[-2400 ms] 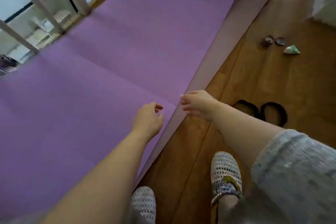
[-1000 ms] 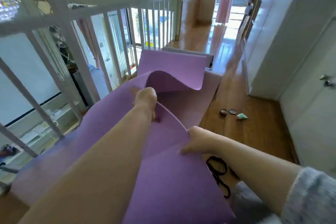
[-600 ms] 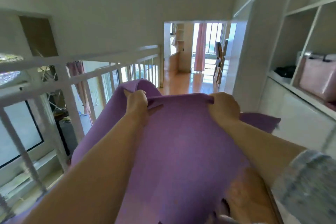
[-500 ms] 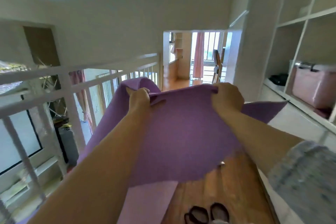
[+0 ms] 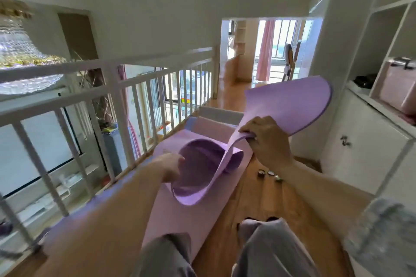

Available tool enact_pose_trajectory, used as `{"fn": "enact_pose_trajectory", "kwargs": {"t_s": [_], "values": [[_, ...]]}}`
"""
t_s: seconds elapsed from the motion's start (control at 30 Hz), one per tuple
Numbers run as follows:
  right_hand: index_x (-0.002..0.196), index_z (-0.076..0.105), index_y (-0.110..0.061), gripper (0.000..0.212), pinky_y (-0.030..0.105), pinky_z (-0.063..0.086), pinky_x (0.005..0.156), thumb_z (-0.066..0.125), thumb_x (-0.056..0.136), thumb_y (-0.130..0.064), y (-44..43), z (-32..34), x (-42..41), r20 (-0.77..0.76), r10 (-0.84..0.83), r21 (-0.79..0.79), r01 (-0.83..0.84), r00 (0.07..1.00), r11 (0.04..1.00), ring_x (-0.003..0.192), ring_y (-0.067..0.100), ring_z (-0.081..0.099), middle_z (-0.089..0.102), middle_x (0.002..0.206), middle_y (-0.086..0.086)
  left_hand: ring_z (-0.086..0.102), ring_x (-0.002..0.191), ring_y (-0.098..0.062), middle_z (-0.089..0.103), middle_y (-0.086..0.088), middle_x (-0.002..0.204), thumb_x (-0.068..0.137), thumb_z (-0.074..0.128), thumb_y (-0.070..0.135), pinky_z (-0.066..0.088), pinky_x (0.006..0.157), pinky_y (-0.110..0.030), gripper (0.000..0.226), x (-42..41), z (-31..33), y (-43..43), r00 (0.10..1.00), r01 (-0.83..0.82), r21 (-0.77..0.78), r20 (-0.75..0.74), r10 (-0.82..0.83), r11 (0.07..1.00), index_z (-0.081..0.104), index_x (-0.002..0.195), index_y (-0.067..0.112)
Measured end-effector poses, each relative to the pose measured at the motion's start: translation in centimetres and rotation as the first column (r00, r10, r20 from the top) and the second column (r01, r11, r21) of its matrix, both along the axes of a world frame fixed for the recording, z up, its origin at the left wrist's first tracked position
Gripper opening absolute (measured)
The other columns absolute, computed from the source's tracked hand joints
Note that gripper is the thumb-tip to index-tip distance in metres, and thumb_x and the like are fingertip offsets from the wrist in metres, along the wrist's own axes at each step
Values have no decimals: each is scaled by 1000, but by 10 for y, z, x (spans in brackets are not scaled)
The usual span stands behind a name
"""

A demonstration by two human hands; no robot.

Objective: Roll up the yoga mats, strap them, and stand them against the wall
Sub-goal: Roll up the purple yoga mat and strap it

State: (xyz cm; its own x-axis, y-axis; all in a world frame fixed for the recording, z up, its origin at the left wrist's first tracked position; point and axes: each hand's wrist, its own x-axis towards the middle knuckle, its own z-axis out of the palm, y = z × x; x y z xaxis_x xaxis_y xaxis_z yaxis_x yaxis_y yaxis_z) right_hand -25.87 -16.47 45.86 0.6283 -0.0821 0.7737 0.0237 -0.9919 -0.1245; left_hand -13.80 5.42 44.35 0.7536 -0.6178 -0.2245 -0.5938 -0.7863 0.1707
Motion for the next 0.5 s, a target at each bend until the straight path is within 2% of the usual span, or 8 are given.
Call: {"fn": "enact_pose_trajectory", "kwargs": {"t_s": [0.07, 0.13, 0.23, 0.33, 0.4, 0.5], "values": [[89, 75, -14, 14, 28, 47, 62, 69, 79, -5, 4, -19, -3, -60, 17, 37, -15, 998, 999, 87, 26, 61, 70, 89, 0, 28, 141, -23, 33, -10, 150, 92, 49, 9, 23, 111, -29, 57, 0, -24, 5, 1000, -10, 47, -21, 11, 999, 36, 146, 21], [90, 75, -14, 15, 32, 53, 62, 70, 80, -4, 6, -32, -5, -94, 31, 61, -25, 995, 998, 87, 25, 62, 70, 90, -1, 35, 137, -21, 33, -7, 150, 90, 50, 11, 28, 112, -30, 59, 7, -48, 7, 999, -28, 59, -17, 29, 998, 37, 146, 25], [89, 75, -15, 13, 29, 51, 62, 71, 82, -5, 3, -46, -4, -146, 58, 98, -44, 988, 994, 86, 22, 61, 70, 90, -2, 41, 133, -19, 42, -1, 146, 89, 50, 14, 31, 111, -30, 58, 17, -70, 0, 999, -1, 59, 51, -2, 998, 40, 144, 26], [91, 76, -15, 11, 34, 55, 67, 71, 84, -8, -6, -58, -3, -250, 111, 115, -84, 962, 990, 86, 22, 62, 72, 92, 0, 41, 133, -21, 44, -5, 145, 88, 51, 12, 31, 110, -31, 59, 29, -88, -14, 997, 21, 52, 75, -25, 998, 37, 144, 20], [93, 76, -17, 15, 32, 53, 71, 68, 86, -7, -13, -63, -2, -344, 140, 126, -102, 929, 987, 85, 15, 57, 71, 95, -1, 42, 133, -23, 44, -7, 145, 88, 51, 11, 34, 109, -33, 59, 37, -98, -24, 996, 12, 80, 84, -19, 997, 34, 145, 17], [92, 75, -23, 19, 28, 48, 73, 64, 85, -8, -25, -67, 2, -438, 169, 157, -110, 883, 982, 86, 6, 50, 70, 95, -9, 49, 125, -26, 51, -9, 137, 88, 53, 18, 42, 101, -35, 49, 45, -109, -41, 991, -5, 150, 136, -16, 989, 42, 136, 16]]}}
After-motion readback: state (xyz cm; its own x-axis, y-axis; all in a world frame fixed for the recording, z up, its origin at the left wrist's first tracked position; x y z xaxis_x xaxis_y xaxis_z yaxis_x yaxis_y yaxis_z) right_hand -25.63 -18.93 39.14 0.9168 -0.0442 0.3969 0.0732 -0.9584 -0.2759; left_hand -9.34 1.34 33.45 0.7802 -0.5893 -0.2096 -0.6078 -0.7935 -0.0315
